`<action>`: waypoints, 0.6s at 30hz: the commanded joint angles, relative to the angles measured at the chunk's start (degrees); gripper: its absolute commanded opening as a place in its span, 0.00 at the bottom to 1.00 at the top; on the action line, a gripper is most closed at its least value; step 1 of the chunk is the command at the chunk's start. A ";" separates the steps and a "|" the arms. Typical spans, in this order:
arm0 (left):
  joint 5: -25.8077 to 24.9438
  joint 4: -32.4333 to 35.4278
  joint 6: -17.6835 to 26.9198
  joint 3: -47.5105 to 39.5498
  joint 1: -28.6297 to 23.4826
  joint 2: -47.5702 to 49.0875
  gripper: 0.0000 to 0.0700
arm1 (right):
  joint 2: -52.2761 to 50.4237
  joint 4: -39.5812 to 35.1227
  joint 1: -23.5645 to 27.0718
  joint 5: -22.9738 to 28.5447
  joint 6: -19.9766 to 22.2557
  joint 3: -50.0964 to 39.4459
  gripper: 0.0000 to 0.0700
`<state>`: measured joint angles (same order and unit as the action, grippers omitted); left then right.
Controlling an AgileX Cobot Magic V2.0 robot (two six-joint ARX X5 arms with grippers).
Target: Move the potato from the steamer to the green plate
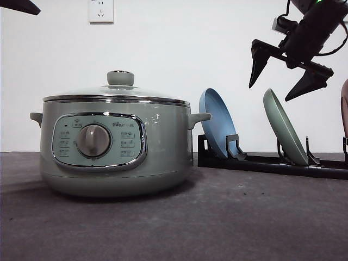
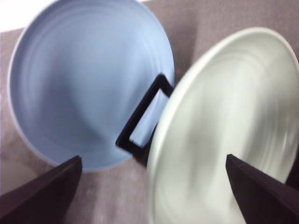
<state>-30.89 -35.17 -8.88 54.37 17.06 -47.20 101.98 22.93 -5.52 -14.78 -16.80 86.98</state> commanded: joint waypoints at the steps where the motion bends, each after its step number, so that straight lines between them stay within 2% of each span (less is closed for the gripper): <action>1: -0.42 0.16 0.76 1.29 0.22 -0.35 1.00 | 1.51 -1.23 -0.09 0.34 -0.84 1.62 0.79; 9: -0.42 0.23 0.74 1.29 0.22 -0.35 1.00 | 2.97 -2.45 -0.07 1.33 -0.76 1.62 0.42; 11: -0.42 0.25 0.74 1.29 0.22 -0.35 1.00 | 3.34 -2.55 -0.07 1.30 -0.80 1.62 0.36; 14: -0.42 0.29 0.72 1.29 0.20 -0.35 1.00 | 4.10 -2.79 -0.09 1.15 -0.80 1.62 0.36; 15: -0.42 0.28 0.74 1.29 0.20 -0.35 1.00 | 4.20 -2.76 -0.09 1.25 -0.80 1.62 0.32; 18: -0.42 0.24 0.72 1.29 0.22 -0.35 1.00 | 4.32 -3.06 -0.09 1.38 -0.80 1.62 0.04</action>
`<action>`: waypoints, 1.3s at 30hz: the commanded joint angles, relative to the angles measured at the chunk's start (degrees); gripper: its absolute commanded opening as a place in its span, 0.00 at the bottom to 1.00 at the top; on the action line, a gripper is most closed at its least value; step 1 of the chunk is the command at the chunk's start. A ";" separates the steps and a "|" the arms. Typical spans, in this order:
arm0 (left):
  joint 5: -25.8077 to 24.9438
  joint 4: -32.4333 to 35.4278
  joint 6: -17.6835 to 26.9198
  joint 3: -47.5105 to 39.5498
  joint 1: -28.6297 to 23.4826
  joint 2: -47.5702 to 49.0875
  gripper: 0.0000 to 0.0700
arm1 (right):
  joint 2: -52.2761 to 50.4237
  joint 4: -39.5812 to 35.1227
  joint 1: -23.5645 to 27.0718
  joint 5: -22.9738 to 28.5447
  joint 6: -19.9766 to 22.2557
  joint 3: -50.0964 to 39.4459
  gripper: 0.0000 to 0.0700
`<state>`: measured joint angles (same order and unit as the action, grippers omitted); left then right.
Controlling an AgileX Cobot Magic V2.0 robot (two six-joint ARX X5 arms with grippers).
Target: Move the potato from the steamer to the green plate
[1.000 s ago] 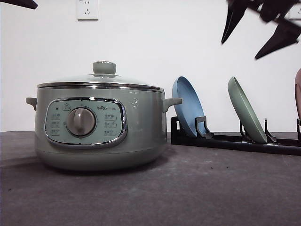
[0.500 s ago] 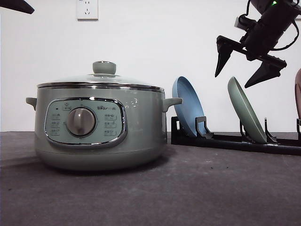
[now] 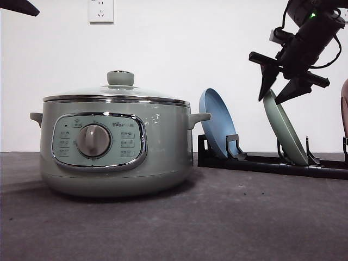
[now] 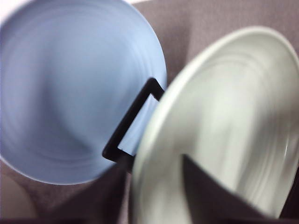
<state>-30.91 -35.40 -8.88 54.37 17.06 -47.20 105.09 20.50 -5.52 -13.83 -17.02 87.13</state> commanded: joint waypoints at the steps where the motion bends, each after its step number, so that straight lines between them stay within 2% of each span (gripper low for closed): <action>1: -0.40 0.46 0.72 1.29 0.22 -0.35 1.00 | 1.21 -0.95 -0.09 0.43 -0.59 1.46 0.00; 11: -0.40 0.50 0.74 1.29 0.20 -0.35 1.00 | -1.32 -1.19 -0.09 -0.05 -1.11 1.51 0.00; 16: -0.40 0.64 0.82 1.29 0.20 -0.35 1.00 | -5.81 -0.96 -0.09 -3.52 -1.98 1.51 0.00; 20: -0.40 0.68 0.98 1.29 0.20 -0.35 1.00 | -10.62 -0.95 -0.09 -4.50 -1.92 1.51 0.00; 26: -0.40 0.61 1.80 1.29 0.22 -0.35 1.00 | -19.03 1.16 -0.27 -9.21 -0.96 1.51 0.00; 29: -0.40 0.63 1.88 1.29 0.22 -0.35 1.00 | -23.34 5.26 -1.02 -10.02 2.30 1.49 0.00; 32: -0.40 0.65 2.05 1.29 0.22 -0.35 1.00 | -27.47 11.67 -2.75 -9.86 8.92 1.47 0.00; 35: -0.40 0.66 2.64 1.29 0.20 -0.35 1.00 | -31.13 18.24 -5.70 -7.93 15.52 1.34 0.00; 39: -0.40 0.66 2.69 1.29 0.22 -0.35 1.00 | -34.83 26.36 -10.95 -4.00 19.83 1.22 0.00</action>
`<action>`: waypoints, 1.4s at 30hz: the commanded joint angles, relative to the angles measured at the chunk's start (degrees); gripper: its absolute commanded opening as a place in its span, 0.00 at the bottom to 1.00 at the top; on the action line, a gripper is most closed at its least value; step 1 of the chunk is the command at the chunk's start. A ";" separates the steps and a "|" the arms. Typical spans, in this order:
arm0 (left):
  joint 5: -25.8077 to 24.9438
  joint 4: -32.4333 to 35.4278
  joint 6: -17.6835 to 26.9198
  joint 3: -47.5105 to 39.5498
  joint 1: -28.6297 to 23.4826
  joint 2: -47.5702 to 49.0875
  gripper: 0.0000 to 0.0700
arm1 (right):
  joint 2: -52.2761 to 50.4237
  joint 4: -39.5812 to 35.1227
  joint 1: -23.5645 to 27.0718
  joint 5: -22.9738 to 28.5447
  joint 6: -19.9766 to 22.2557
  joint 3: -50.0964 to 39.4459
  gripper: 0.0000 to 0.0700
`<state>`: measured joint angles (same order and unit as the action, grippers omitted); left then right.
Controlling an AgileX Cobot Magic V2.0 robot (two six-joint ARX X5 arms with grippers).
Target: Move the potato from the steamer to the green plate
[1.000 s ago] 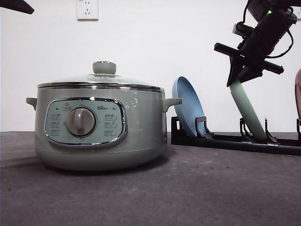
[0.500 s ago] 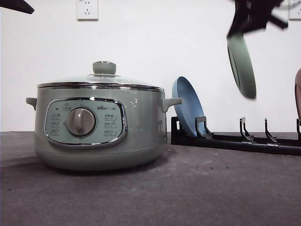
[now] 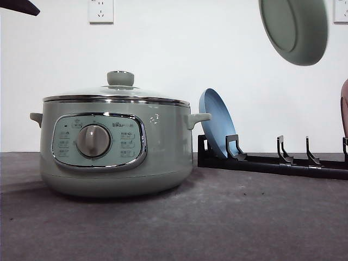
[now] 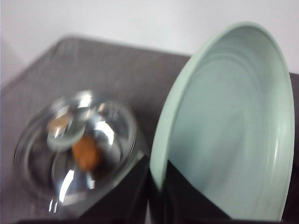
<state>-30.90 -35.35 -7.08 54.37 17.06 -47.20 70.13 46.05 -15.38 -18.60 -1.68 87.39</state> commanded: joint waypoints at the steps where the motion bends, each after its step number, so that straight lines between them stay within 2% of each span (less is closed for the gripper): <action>1: -0.41 0.61 0.88 1.29 0.22 -0.35 1.00 | -0.62 2.72 -2.60 1.86 5.18 0.87 0.00; 4: -0.41 0.55 0.84 1.29 0.22 -0.35 1.00 | -2.50 7.61 -7.65 5.89 6.91 -0.06 0.00; 9: -0.41 0.57 0.84 1.29 0.22 -0.35 1.00 | -5.19 12.15 -16.89 15.17 6.70 -4.44 0.00; 16: -0.41 0.36 0.84 1.29 0.22 -0.35 1.00 | -8.26 11.69 -27.36 25.53 0.77 -17.20 0.00; 21: -0.41 0.22 0.86 1.29 0.22 -0.35 1.00 | -8.18 6.70 -33.30 28.85 -3.33 -28.27 0.00; 26: -0.41 0.22 0.86 1.29 0.22 -0.35 1.00 | -6.04 0.12 -40.24 30.87 -5.32 -37.74 0.00; 32: -0.41 0.20 0.84 1.29 0.22 -0.35 1.00 | -2.15 -6.12 -48.03 39.26 -8.32 -45.11 0.00; 36: -0.41 0.14 0.81 1.29 0.22 -0.35 1.00 | 1.02 -8.34 -50.64 41.74 -9.92 -47.27 0.00; 42: -0.41 0.04 0.81 1.29 0.22 -0.35 1.00 | 5.59 -12.85 -52.05 41.05 -11.48 -47.80 0.00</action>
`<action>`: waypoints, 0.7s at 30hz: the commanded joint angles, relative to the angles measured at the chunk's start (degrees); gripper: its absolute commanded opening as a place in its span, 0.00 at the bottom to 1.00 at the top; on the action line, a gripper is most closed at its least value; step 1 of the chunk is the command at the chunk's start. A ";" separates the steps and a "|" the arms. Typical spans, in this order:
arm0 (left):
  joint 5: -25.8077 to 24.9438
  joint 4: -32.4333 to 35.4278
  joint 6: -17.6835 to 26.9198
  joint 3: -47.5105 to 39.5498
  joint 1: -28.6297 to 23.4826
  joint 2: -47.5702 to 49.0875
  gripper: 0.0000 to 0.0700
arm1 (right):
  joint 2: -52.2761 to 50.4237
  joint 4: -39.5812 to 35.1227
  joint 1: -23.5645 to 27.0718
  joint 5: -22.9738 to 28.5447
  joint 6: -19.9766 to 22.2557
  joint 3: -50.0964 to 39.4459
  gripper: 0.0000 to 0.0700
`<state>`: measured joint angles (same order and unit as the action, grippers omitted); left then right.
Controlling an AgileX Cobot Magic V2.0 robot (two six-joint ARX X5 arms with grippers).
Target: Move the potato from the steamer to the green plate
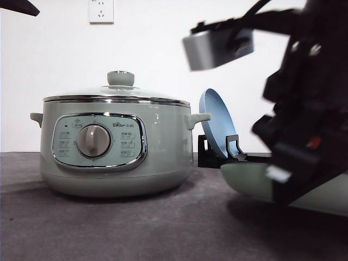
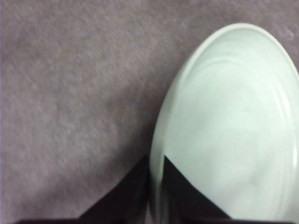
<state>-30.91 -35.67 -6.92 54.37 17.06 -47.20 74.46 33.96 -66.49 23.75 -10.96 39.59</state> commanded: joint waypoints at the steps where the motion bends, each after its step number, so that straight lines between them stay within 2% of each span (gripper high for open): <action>1: -0.40 0.23 0.66 1.29 0.22 -0.35 1.00 | 1.83 -1.36 -1.12 -1.27 -2.19 0.00 0.00; 3: -0.40 -0.24 0.66 1.29 0.22 -0.35 1.00 | 2.63 -1.88 -1.37 -1.23 -2.20 0.01 0.01; 5: -0.40 -0.88 0.67 1.29 0.22 -0.35 1.00 | 2.79 -1.81 -1.45 -1.23 -2.19 0.02 0.09; 9: -0.40 -1.12 0.68 1.29 0.22 -0.35 1.00 | 2.29 -1.77 -1.64 -1.27 -2.31 0.38 0.46; 11: -0.40 -1.12 0.70 1.29 0.22 -0.35 1.00 | 1.93 -1.70 -1.63 -1.59 -2.35 1.01 0.55; 17: -0.40 -1.12 0.70 1.29 0.22 -0.35 1.00 | -0.49 -0.86 -1.63 -9.87 -3.64 6.02 0.57; 21: -0.40 -1.12 0.70 1.29 0.22 -0.35 1.00 | -2.81 -0.52 -0.99 -18.00 -4.92 10.71 0.59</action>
<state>-30.90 -37.30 -6.92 54.37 17.06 -47.20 71.61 33.61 -67.01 7.76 -14.17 48.91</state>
